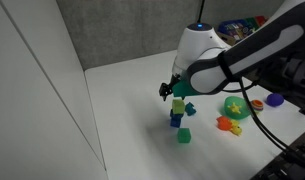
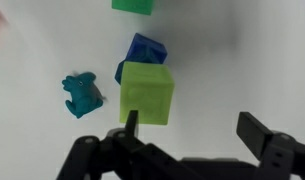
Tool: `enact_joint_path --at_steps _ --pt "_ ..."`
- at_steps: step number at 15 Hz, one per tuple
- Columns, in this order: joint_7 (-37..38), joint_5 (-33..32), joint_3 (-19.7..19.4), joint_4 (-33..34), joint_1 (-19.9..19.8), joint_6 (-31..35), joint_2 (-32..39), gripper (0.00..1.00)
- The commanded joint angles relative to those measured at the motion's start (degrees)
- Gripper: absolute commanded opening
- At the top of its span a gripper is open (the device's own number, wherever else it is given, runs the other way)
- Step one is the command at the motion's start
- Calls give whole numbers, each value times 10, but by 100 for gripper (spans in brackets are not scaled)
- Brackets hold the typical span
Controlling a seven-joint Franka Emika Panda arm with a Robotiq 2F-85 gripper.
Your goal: Place the yellow block on top of the blue block then put the green block on top of the yellow block.
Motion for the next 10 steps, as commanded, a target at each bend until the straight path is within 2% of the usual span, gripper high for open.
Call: enact_joint_path --at_steps 1,10 --pt "-28 19 26 -29 -19 -24 -29 100" --pt "-8 -1 18 -90 2 -11 -20 100"
